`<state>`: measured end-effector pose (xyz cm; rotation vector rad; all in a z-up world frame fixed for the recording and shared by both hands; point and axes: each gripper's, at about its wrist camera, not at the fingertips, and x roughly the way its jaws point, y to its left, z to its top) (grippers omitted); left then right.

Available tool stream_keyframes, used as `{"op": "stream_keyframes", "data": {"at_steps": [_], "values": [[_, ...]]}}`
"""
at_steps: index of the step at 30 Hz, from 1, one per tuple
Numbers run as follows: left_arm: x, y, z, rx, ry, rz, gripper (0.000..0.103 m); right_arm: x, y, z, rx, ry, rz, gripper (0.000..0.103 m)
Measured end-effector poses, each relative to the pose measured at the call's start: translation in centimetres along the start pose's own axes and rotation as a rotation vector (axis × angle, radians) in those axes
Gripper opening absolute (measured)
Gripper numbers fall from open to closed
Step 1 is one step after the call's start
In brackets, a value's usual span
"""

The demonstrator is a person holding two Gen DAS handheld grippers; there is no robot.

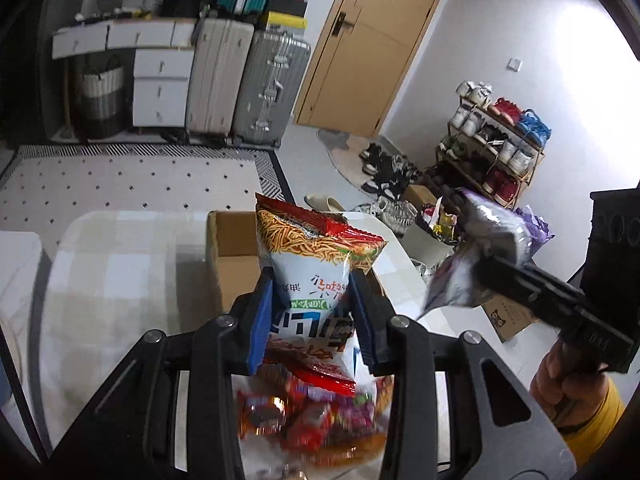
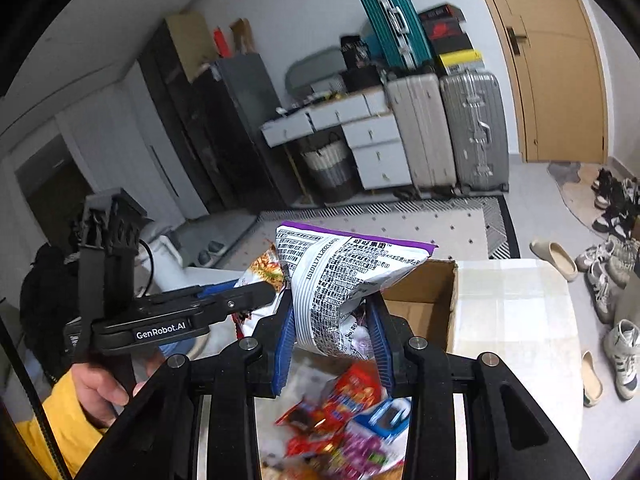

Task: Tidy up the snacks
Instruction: 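Carry both bags over the cardboard box and open both tools to drop them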

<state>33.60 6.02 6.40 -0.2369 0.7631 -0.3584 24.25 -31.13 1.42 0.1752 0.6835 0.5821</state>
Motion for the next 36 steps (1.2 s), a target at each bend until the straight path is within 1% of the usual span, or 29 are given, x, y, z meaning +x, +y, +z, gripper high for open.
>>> {"op": "stream_keyframes", "data": {"at_steps": [2, 3, 7, 10, 12, 14, 16, 19, 21, 22, 26, 32, 36], "values": [[2.5, 0.2, 1.7, 0.001, 0.021, 0.029, 0.033, 2.6, -1.0, 0.9, 0.009, 0.038, -0.035, 0.035], [3.9, 0.4, 2.4, -0.004, 0.031, 0.030, 0.033, 4.0, -1.5, 1.3, 0.003, 0.061, -0.054, 0.035], [9.4, 1.1, 4.5, -0.015, 0.103, 0.053, 0.033, 8.0, -3.1, 1.4, -0.015, 0.123, -0.101, 0.035], [13.2, 1.7, 5.1, -0.020, 0.151, 0.078, 0.033, 10.1, -4.3, 0.9, -0.006, 0.161, -0.114, 0.035], [14.8, 1.9, 5.5, -0.024, 0.166, 0.079, 0.033, 11.1, -5.0, 0.8, -0.002, 0.178, -0.121, 0.035], [16.3, 2.4, 4.8, -0.021, 0.178, 0.079, 0.033, 11.8, -5.4, 0.7, 0.002, 0.187, -0.123, 0.035], [17.2, 2.5, 4.5, -0.019, 0.185, 0.067, 0.033, 12.4, -5.7, 0.5, 0.006, 0.195, -0.124, 0.035], [18.5, 2.8, 4.2, -0.015, 0.186, 0.076, 0.033, 12.9, -5.9, -0.2, 0.007, 0.205, -0.127, 0.035], [19.2, 2.9, 4.1, -0.031, 0.179, 0.070, 0.033, 13.2, -6.0, -0.3, 0.003, 0.209, -0.132, 0.035], [19.4, 3.0, 3.2, -0.029, 0.184, 0.069, 0.034, 13.3, -6.0, -0.6, 0.003, 0.214, -0.133, 0.035], [20.3, 2.9, 2.4, -0.019, 0.195, 0.062, 0.033, 14.0, -6.1, -1.0, 0.008, 0.237, -0.139, 0.035], [20.7, 2.1, 2.0, -0.008, 0.199, 0.058, 0.033, 15.0, -6.0, -1.2, -0.009, 0.266, -0.153, 0.035], [19.9, 2.2, 1.6, -0.005, 0.187, 0.062, 0.033, 15.5, -6.1, -1.7, -0.016, 0.282, -0.177, 0.035]]}}
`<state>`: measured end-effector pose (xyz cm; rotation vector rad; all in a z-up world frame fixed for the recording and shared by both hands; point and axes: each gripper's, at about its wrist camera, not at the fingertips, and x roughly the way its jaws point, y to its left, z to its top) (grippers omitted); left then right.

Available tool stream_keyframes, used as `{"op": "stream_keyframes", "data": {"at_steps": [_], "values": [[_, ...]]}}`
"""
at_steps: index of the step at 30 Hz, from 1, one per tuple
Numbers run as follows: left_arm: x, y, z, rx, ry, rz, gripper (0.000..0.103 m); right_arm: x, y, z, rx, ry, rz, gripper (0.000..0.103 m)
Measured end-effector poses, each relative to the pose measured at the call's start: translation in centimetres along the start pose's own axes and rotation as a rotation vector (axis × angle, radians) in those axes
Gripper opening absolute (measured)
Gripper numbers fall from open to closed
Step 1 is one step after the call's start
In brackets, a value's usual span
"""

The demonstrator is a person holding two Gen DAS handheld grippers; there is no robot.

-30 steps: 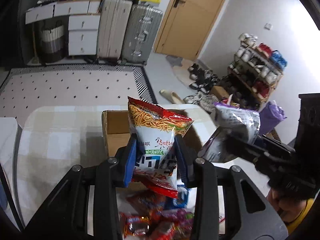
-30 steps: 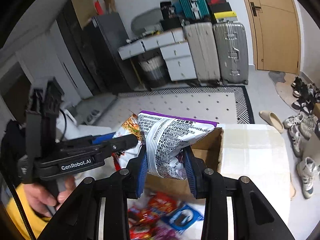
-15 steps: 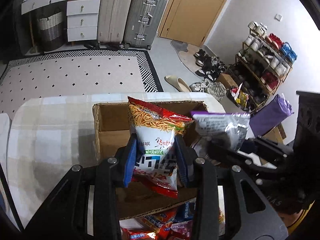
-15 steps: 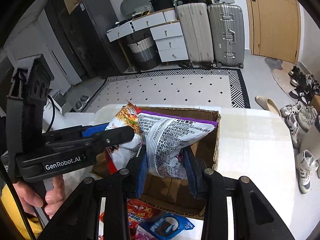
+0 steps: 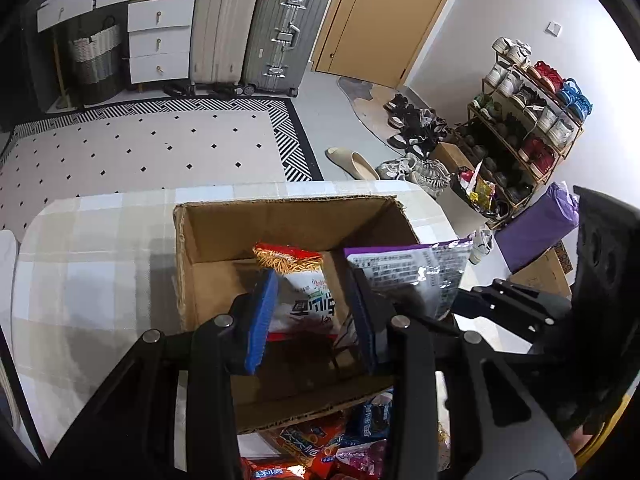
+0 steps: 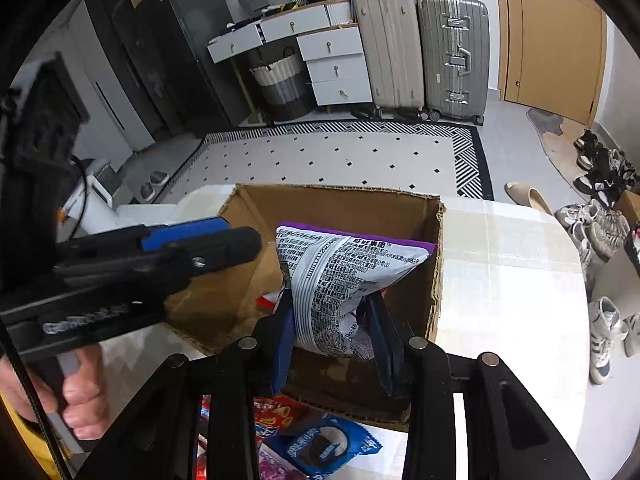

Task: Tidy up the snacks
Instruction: 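Carry both bags over the cardboard box and open both tools to drop them, then move both tools back toward the remaining snacks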

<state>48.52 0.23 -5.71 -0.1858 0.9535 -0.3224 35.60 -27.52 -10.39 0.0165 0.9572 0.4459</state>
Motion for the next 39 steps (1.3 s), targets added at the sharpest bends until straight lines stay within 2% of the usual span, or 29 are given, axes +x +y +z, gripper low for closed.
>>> {"op": "stream_keyframes", "data": {"at_steps": [4, 8, 14, 16, 21, 23, 26, 28, 30, 32, 33, 34, 35, 37, 39], "values": [[-0.8, 0.5, -0.9, -0.005, 0.001, 0.005, 0.034, 0.0, -0.1, 0.0, -0.001, -0.005, -0.033, 0.036], [-1.7, 0.9, -1.8, -0.008, 0.010, 0.013, 0.034, -1.0, -0.3, 0.0, 0.017, -0.020, -0.017, 0.036], [-4.1, 1.4, -3.6, -0.004, 0.010, 0.015, 0.033, -5.3, -0.2, -0.8, 0.039, -0.082, 0.006, 0.037], [-5.3, 1.3, -4.4, -0.004, 0.001, 0.011, 0.033, -7.3, -0.2, -1.5, 0.060, -0.119, 0.025, 0.041], [-9.8, 0.0, -7.2, -0.044, -0.070, -0.036, 0.033, -13.0, 1.2, -4.4, 0.078, -0.198, 0.051, 0.044], [-11.5, -1.3, -8.2, -0.027, -0.108, -0.036, 0.034, -14.9, 1.8, -5.9, 0.070, -0.225, 0.050, 0.050], [-14.6, -3.4, -10.0, 0.012, -0.169, -0.039, 0.034, -17.7, 3.3, -8.3, 0.032, -0.259, 0.042, 0.052], [-16.7, -4.9, -11.5, 0.039, -0.204, -0.027, 0.041, -19.7, 4.5, -9.9, 0.001, -0.290, 0.037, 0.054], [-18.4, -6.1, -12.8, 0.064, -0.233, -0.009, 0.050, -21.7, 5.7, -11.5, -0.033, -0.338, 0.034, 0.063], [-20.3, -7.5, -14.6, 0.093, -0.263, 0.018, 0.066, -24.1, 7.1, -13.5, -0.069, -0.412, 0.026, 0.080], [-21.2, -8.0, -15.3, 0.095, -0.277, 0.028, 0.071, -24.9, 7.5, -14.0, -0.078, -0.436, 0.012, 0.083], [-22.3, -8.3, -16.2, 0.085, -0.294, 0.042, 0.080, -26.0, 8.1, -15.1, -0.089, -0.470, -0.010, 0.089], [-23.6, -8.6, -17.2, 0.063, -0.318, 0.057, 0.083, -26.9, 8.5, -16.0, -0.097, -0.494, -0.016, 0.094], [-25.8, -9.0, -19.1, 0.042, -0.354, 0.065, 0.083, -28.5, 9.2, -17.8, -0.107, -0.536, -0.006, 0.098], [-27.5, -9.2, -20.6, 0.041, -0.379, 0.091, 0.088, -29.7, 9.8, -19.7, -0.102, -0.566, -0.016, 0.100]]}}
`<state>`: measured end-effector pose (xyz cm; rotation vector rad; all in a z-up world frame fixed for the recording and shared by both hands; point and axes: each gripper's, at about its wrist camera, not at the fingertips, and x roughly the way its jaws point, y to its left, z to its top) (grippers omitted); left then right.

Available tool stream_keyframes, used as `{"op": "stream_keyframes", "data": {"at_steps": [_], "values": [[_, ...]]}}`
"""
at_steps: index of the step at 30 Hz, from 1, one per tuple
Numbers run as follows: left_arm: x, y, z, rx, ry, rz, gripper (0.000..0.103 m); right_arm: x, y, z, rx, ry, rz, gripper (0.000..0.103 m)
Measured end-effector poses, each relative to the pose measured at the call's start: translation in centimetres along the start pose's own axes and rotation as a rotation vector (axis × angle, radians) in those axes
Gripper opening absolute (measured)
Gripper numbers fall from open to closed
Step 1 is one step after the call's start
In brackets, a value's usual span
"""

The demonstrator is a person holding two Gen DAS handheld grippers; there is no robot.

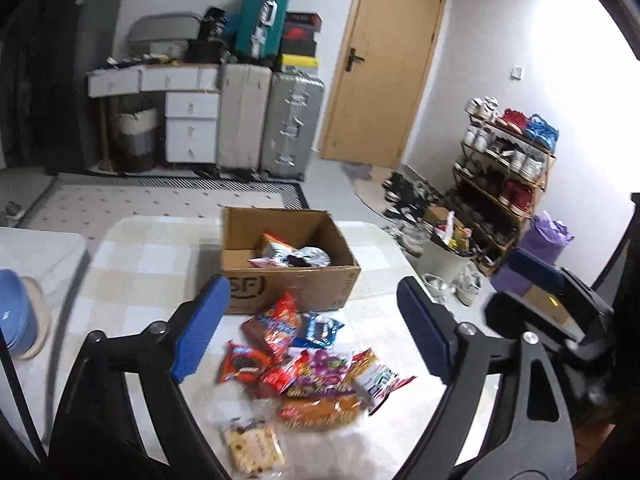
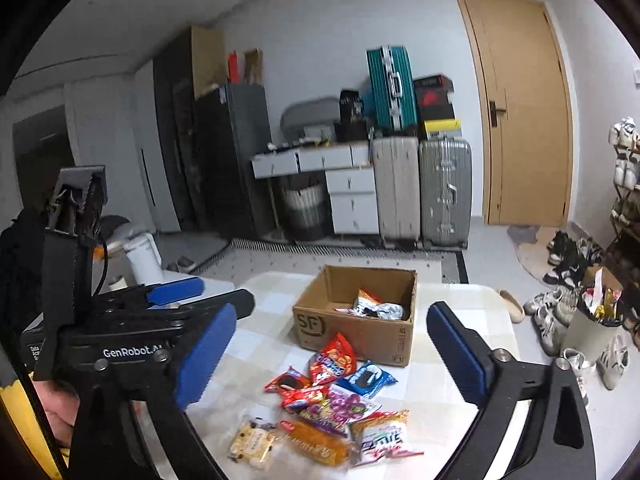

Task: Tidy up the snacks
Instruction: 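Move both tools back toward the remaining snacks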

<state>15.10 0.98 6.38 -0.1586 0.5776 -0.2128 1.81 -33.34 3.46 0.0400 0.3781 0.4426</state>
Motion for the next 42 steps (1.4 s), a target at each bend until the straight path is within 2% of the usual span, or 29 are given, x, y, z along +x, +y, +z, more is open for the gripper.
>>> {"op": "stream_keyframes", "data": {"at_steps": [2, 5, 8, 10, 14, 17, 24, 31, 42], "values": [[-2.9, -0.1, -1.3, -0.007, -0.051, -0.001, 0.102, -1.4, 0.8, -0.9, -0.005, -0.016, -0.002, 0.102], [-6.2, -0.5, -3.5, 0.009, -0.092, -0.019, 0.102, -3.5, 1.7, -2.9, -0.009, -0.039, -0.019, 0.102], [-8.7, -1.2, -5.7, 0.056, -0.105, 0.014, 0.102, -4.8, 2.0, -4.7, 0.000, -0.034, -0.036, 0.102], [-10.1, -1.3, -7.2, 0.046, -0.104, 0.013, 0.102, -5.8, 2.1, -5.8, 0.005, -0.045, -0.042, 0.102], [-11.5, -1.1, -9.7, 0.033, -0.096, 0.029, 0.102, -7.7, 2.3, -7.8, 0.013, -0.063, -0.068, 0.102], [-11.9, -1.2, -11.8, 0.046, -0.084, 0.054, 0.102, -8.8, 1.8, -9.1, 0.040, -0.072, -0.054, 0.102], [-11.0, -0.8, -15.2, 0.038, -0.045, 0.058, 0.102, -9.3, 1.5, -11.7, 0.069, -0.027, -0.052, 0.102], [-8.3, -1.1, -15.4, 0.054, -0.007, 0.051, 0.102, -8.2, 1.0, -12.9, 0.083, 0.002, -0.065, 0.102], [-3.2, 0.8, -17.0, 0.025, 0.083, 0.068, 0.102, -4.5, -1.4, -14.1, 0.143, 0.084, -0.068, 0.102]]}}
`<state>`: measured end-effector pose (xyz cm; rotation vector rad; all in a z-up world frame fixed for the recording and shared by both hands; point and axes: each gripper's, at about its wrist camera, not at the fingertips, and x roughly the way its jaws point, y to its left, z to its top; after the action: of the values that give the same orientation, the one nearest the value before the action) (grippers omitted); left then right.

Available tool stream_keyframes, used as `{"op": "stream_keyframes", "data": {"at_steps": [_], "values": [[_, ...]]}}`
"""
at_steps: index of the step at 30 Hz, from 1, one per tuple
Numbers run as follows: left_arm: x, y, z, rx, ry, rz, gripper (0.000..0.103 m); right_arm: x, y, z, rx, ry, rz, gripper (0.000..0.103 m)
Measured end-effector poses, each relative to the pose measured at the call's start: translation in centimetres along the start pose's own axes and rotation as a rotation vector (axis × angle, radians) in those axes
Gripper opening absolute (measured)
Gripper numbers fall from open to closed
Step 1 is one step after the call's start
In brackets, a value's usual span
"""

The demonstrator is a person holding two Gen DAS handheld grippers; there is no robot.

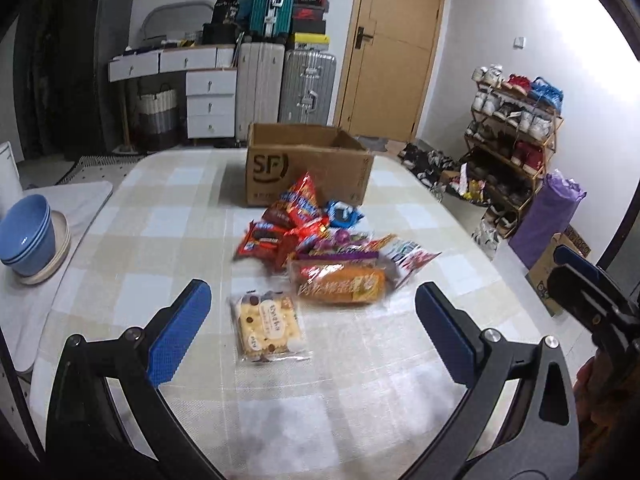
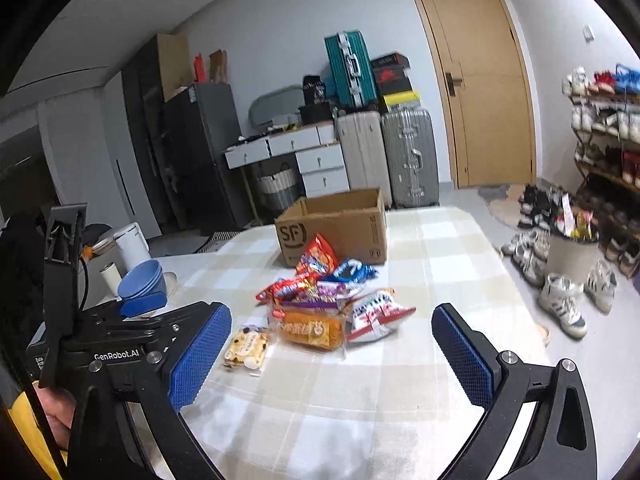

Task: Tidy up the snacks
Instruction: 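Move both tools back toward the remaining snacks, then grasp the cookie pack with the left tool while the right tool grasps the white-red chip bag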

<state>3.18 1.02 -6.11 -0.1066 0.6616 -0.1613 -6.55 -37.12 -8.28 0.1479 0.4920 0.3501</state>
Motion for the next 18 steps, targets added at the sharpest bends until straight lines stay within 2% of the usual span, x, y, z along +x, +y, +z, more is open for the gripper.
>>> {"op": "stream_keyframes", "data": {"at_steps": [4, 9, 14, 18], "values": [[2.9, 1.6, -1.0, -0.014, 0.054, 0.039, 0.102, 2.9, -1.1, -0.9, 0.028, 0.058, 0.007, 0.102], [8.9, 4.8, -2.8, -0.074, 0.183, 0.075, 0.102, 6.6, -2.2, -2.1, 0.053, 0.117, 0.011, 0.102], [14.3, 5.8, -3.4, -0.068, 0.264, 0.105, 0.101, 10.1, -3.1, -2.4, 0.051, 0.169, -0.007, 0.102], [17.4, 5.9, -3.5, -0.072, 0.313, 0.096, 0.098, 12.6, -4.1, -1.5, 0.048, 0.184, -0.026, 0.102]]}}
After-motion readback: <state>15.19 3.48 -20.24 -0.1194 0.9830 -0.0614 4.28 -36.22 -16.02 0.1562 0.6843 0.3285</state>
